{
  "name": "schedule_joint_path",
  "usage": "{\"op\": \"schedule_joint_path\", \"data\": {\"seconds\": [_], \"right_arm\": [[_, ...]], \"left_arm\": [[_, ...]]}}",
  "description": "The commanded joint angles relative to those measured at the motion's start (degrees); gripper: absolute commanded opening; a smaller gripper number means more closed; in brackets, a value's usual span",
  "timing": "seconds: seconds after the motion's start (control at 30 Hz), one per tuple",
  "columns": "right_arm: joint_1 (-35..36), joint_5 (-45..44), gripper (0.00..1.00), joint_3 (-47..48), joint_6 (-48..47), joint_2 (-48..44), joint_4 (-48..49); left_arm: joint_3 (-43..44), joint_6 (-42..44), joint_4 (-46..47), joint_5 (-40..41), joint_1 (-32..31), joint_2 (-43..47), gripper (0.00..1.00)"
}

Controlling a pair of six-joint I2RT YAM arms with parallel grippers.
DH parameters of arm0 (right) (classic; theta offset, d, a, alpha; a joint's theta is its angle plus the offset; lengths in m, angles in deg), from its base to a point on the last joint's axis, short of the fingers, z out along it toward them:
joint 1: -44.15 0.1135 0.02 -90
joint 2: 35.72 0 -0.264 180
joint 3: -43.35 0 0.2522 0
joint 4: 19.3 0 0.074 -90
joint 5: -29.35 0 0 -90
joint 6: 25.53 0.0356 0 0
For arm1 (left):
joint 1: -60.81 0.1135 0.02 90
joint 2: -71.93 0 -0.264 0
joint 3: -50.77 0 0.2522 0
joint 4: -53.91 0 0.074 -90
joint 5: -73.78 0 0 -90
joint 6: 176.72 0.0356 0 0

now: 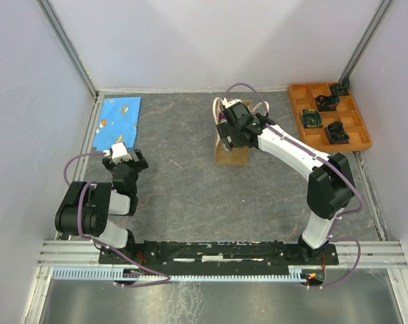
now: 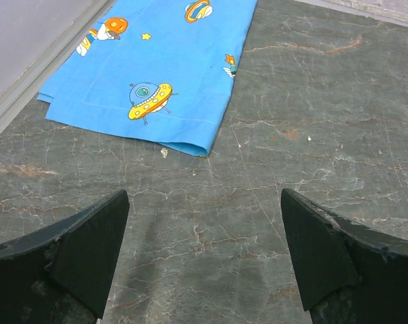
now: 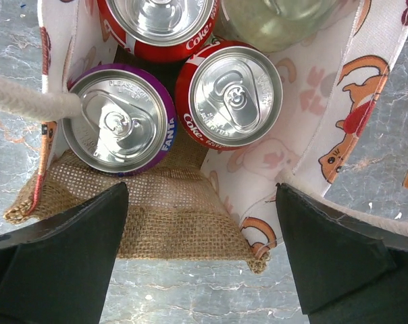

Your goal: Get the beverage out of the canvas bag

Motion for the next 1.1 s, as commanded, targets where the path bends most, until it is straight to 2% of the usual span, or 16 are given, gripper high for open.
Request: {"op": "schedule_joint_path", "data": {"seconds": [0.0,0.17,0.3,0.57,1.07], "right_arm": [[0.7,-2.0,0.99,-0.6,-0.8,0.6,-5.1],[0.7,-2.3,0.99,3.9,-1.3,2.9,-4.1],[0.7,1.7,0.97,7.4,-1.7,4.4,-3.6],[0.9,10.0,0.83,14.5,-3.3,8.3,-5.9],[1.0,16.0,0.82,16.9,-7.7,8.1,-3.9]], "left_arm": [[1.0,2.5,2.2,1.6,-0.3,-0.3,0.99],[1.0,2.6,2.2,1.5,-0.2,-0.4,0.99],[1.0,2.5,2.2,1.6,-0.3,-0.4,0.99],[1.0,2.5,2.2,1.6,-0.3,-0.3,0.99],[1.0,2.5,2.2,1.6,-0.3,-0.3,0.99]]}}
